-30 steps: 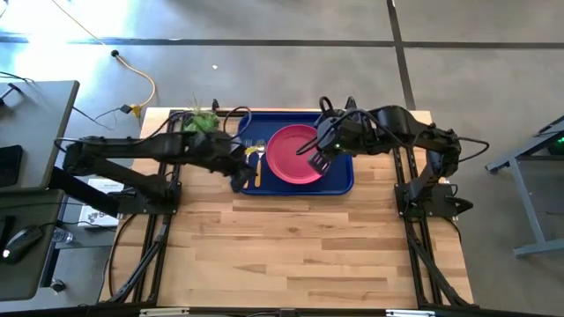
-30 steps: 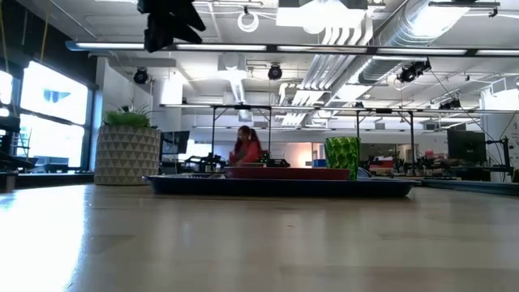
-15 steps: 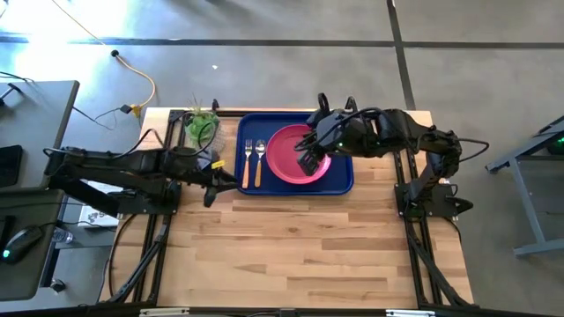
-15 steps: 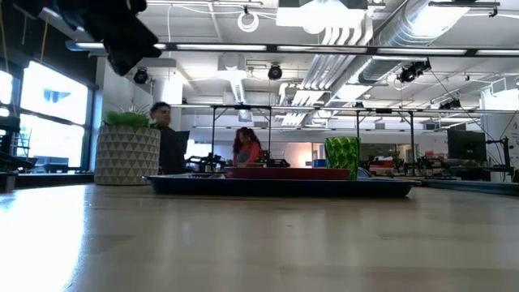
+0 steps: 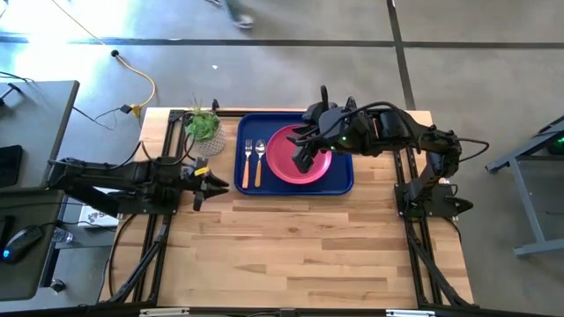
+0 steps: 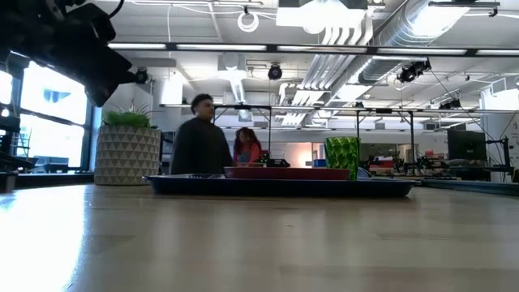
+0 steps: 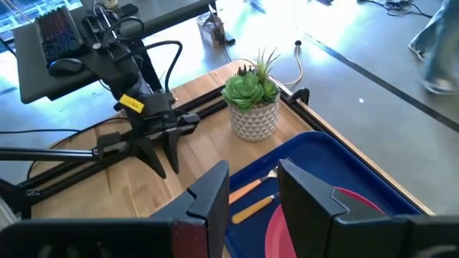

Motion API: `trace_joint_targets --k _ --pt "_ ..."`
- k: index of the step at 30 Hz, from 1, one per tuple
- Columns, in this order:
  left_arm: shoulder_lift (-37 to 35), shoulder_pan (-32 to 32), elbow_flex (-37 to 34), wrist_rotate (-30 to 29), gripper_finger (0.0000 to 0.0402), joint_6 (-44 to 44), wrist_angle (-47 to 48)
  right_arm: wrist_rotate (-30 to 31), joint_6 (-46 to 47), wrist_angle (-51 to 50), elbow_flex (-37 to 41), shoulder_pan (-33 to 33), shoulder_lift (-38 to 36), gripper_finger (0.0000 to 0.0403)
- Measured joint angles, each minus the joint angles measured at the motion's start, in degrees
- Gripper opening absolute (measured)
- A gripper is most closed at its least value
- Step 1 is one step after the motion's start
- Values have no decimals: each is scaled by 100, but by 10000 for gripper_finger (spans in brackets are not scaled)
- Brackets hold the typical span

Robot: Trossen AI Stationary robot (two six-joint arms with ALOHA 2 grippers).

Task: Pick and place plate/cup/fork/spoon on tray
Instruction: Return to Home Position

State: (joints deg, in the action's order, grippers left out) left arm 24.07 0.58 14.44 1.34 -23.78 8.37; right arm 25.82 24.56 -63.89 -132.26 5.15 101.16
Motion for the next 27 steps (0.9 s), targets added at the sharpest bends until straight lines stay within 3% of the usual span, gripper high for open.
trace_joint_targets --k 15,19,27 --pt "-1475 -2 -945 -1 99 186 -707 -89 45 -9 1 1 -39 112" --pt "-1688 -2 -1330 -2 99 150 -1358 -149 -51 -26 -3 0 -178 112" --pt "-1761 -4 -1376 -11 99 132 -1430 -181 -614 -297 -5 0 -698 112"
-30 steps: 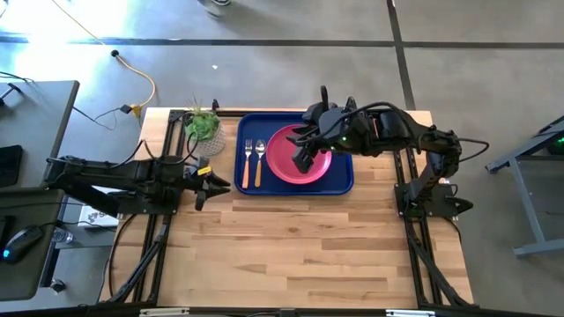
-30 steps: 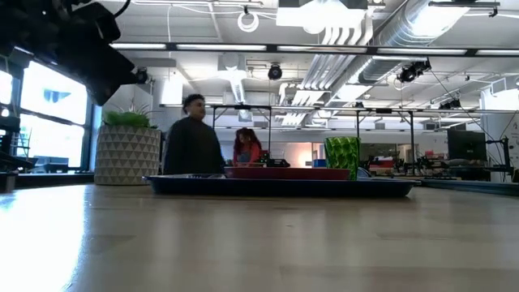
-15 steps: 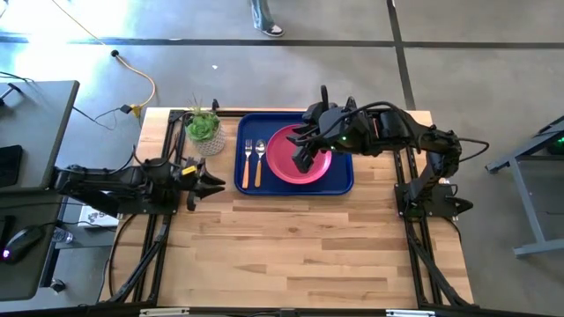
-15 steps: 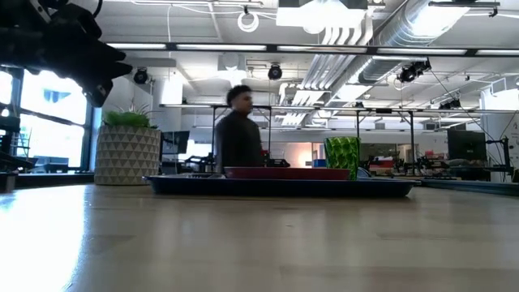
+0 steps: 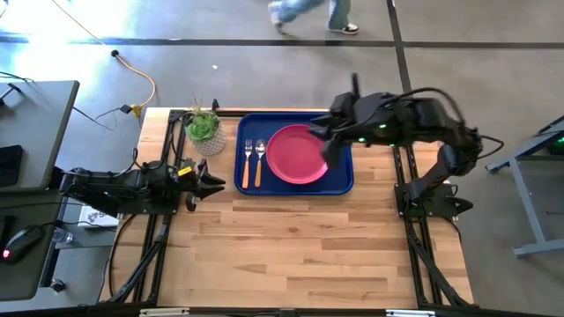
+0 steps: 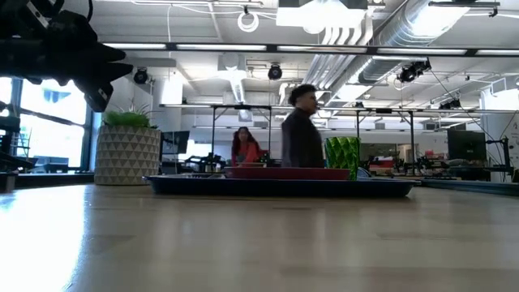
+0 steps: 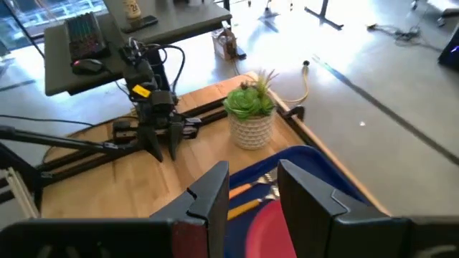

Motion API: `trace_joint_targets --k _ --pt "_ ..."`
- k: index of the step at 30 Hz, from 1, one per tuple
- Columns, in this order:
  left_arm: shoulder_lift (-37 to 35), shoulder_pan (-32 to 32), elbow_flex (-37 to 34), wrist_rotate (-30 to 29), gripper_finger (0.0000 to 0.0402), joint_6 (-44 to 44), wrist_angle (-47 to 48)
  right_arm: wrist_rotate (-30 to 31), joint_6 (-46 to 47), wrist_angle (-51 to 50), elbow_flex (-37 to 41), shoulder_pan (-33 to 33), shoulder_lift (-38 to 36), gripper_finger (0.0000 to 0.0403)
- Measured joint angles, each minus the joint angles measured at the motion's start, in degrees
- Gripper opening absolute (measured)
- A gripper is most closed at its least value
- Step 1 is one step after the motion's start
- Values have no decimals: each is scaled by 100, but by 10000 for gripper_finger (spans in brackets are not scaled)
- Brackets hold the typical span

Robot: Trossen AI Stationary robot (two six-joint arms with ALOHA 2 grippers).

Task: Pick and place plate/cup/fork/spoon on tray
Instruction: Return to Home Position

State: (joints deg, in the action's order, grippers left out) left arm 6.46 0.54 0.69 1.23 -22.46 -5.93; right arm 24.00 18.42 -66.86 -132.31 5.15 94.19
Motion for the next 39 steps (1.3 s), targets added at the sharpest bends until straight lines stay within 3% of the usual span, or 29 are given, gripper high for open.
trace_joint_targets --k 8,14,17,24,32,39 --pt "-1 0 0 2 99 -129 98 768 -288 -1109 0 15 -836 112" --pt "26 0 2 -147 99 -749 561 1318 158 -2361 2 22 -1436 112" --pt "39 -3 2 -200 99 -1078 556 1547 52 -2153 388 144 -1782 112" --pt "43 -2 2 -212 99 -996 556 1829 797 -1917 2817 441 -3230 112" --pt "43 -2 2 -210 99 -433 555 1751 755 130 5852 690 -5137 112" --pt "43 -2 4 -210 99 436 555 1556 356 1543 7792 778 -6405 112"
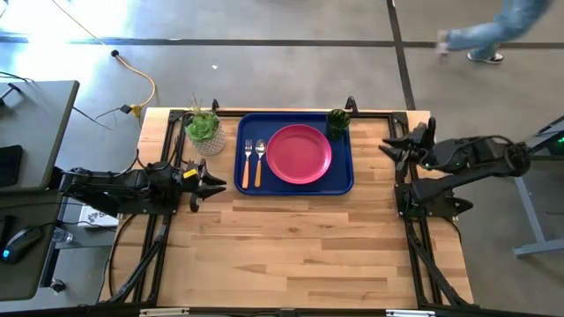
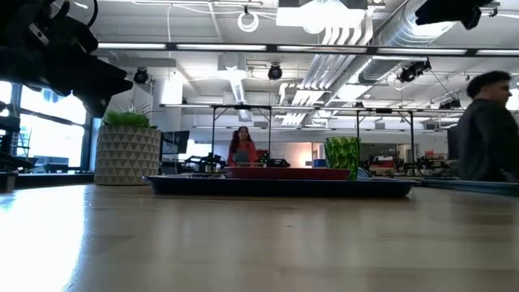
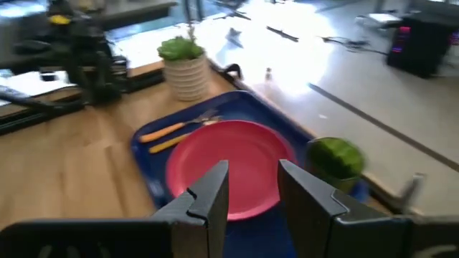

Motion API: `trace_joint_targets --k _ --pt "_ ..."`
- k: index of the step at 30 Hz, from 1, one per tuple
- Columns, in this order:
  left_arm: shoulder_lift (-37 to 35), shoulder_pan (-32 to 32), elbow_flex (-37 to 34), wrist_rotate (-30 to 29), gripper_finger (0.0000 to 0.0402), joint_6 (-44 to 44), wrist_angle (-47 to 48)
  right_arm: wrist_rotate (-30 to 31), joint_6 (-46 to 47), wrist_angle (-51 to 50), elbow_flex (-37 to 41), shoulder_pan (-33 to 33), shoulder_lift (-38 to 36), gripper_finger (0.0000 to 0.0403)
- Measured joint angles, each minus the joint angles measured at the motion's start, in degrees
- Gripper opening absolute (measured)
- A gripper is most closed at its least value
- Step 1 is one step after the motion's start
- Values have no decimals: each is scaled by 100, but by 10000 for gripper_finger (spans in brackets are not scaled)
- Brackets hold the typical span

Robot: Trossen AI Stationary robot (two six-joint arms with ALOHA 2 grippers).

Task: Pick and place plate/cup/fork/spoon on tray
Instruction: Return to Home Position

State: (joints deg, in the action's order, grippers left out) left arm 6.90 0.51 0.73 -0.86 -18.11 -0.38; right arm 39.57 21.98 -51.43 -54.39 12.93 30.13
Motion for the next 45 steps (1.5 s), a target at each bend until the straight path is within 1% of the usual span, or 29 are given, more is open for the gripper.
trace_joint_targets --k 3,6,11,16,19,24,29,31,35,38,41,45 --pt "0 0 0 1 99 348 0 -386 -233 614 708 0 -472 112" --pt "0 0 0 2 99 364 0 -734 -367 1120 1352 0 -891 112" --pt "0 0 0 2 99 341 0 -882 -381 1651 2356 0 -1507 112" --pt "0 0 0 2 99 340 0 -1062 -104 2033 3150 0 -2024 112" --pt "0 0 0 2 99 339 0 -1231 -234 2492 3336 0 -2184 112" --pt "0 0 0 2 99 334 0 -1279 -106 2568 3368 0 -2239 112" --pt "2 2 0 2 99 334 0 -1627 -101 2763 3416 0 -2221 112" --pt "1 1 0 2 99 334 -1 -1757 -103 3027 3625 -1 -2232 112" --pt "1 1 0 2 99 330 0 -2162 -21 4027 4342 0 -2236 112" --pt "2 2 0 2 99 330 0 -2373 117 4599 4725 0 -2234 112" --pt "0 2 0 2 99 330 0 -2594 155 4866 4920 0 -2236 112" --pt "0 2 0 2 99 330 0 -2909 157 4871 5112 0 -2234 112"
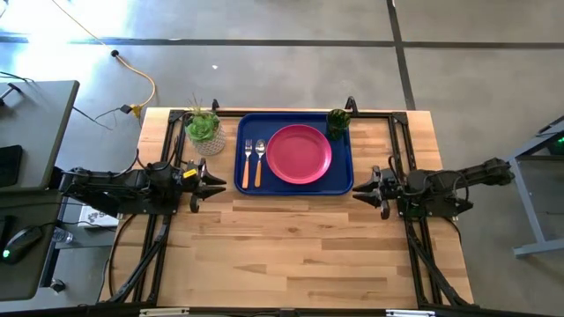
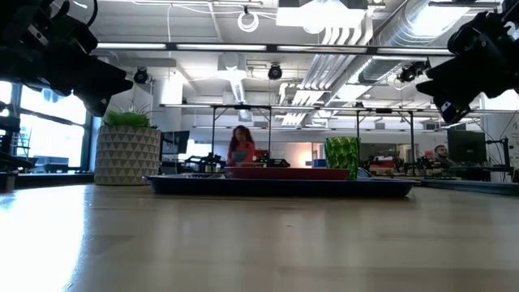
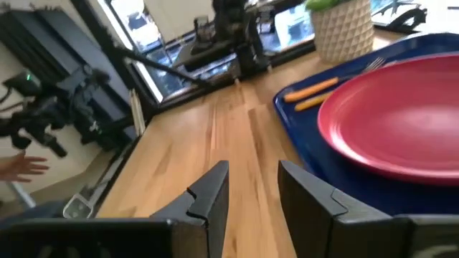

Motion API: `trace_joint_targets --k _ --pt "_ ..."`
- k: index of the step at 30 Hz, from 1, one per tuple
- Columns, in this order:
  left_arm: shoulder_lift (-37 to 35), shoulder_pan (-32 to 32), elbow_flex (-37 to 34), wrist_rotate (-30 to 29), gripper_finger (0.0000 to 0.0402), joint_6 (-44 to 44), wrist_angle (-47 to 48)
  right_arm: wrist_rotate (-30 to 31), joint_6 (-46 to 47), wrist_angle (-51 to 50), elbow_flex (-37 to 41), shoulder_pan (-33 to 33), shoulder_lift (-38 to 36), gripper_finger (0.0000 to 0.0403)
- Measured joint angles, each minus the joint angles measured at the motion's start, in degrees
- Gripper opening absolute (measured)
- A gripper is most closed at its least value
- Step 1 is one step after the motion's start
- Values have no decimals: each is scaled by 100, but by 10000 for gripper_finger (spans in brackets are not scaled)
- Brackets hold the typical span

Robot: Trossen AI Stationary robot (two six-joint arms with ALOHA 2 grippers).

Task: Pick and place plate/cup/fork/spoon on tray
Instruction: Return to Home Position

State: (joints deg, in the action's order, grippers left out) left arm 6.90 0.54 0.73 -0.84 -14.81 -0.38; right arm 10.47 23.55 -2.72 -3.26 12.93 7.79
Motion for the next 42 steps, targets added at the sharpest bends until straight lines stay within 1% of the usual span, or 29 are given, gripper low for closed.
trace_joint_targets --k 6,12,42 --pt "1 0 0 1 99 -1 -1 -343 70 125 137 0 22 112" --pt "0 0 0 2 99 0 -2 -364 210 122 137 -13 46 112" --pt "0 -1 2 1 99 0 -1 -388 197 111 139 -13 46 112"
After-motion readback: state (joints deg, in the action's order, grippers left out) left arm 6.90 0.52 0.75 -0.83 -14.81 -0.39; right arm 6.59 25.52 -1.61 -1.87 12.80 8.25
